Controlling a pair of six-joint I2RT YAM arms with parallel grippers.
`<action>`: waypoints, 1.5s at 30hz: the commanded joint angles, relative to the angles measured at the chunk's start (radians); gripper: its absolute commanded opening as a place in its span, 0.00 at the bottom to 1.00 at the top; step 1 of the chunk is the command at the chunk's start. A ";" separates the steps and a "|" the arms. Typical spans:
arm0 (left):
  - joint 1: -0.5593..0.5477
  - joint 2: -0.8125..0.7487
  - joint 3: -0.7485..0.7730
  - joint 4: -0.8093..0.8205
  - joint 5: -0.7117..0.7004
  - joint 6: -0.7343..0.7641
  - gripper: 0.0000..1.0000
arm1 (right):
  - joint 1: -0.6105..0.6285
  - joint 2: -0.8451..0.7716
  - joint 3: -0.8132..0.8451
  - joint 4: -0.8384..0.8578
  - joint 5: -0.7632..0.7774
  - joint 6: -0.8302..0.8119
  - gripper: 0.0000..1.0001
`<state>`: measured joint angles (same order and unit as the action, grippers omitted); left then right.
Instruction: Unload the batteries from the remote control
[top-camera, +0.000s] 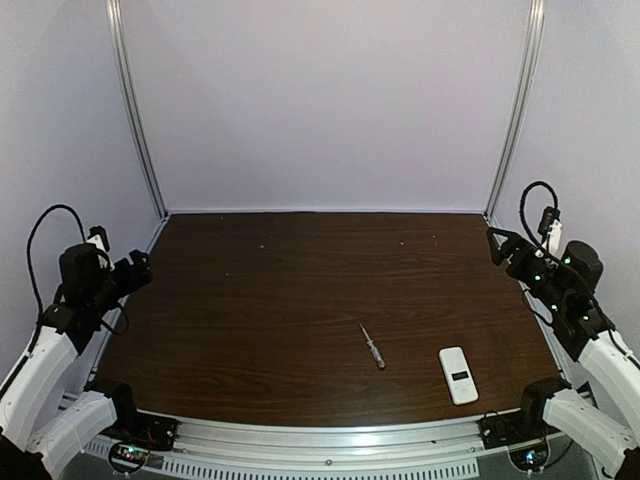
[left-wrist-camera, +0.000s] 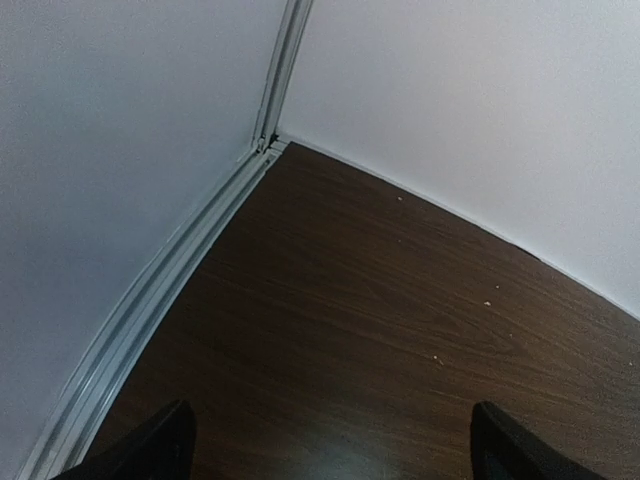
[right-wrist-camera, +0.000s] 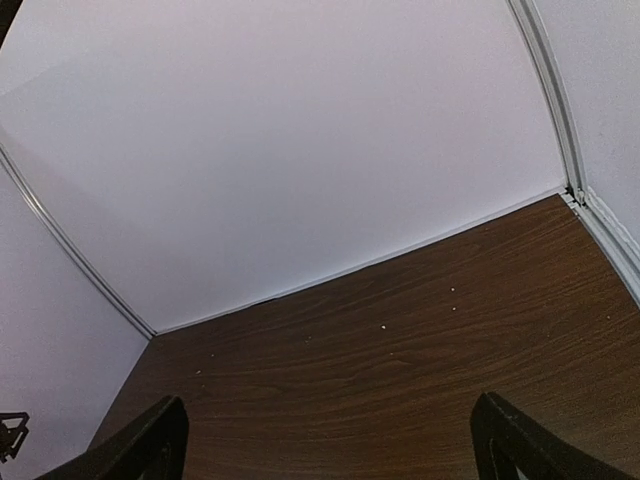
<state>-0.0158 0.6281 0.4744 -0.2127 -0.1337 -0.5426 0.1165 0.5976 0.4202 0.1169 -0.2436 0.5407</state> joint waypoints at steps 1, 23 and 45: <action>-0.003 0.014 -0.030 -0.003 0.116 -0.012 0.97 | 0.004 0.015 0.024 -0.021 -0.054 0.081 1.00; -0.157 0.030 -0.149 0.021 0.013 -0.026 0.97 | 0.364 0.394 0.153 -0.391 0.430 0.073 1.00; -0.210 0.098 -0.135 0.030 -0.049 -0.049 0.97 | 0.662 0.698 0.208 -0.671 0.615 0.254 1.00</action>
<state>-0.2180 0.7174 0.3328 -0.2161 -0.1623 -0.5819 0.7330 1.3437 0.6559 -0.4496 0.3058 0.6979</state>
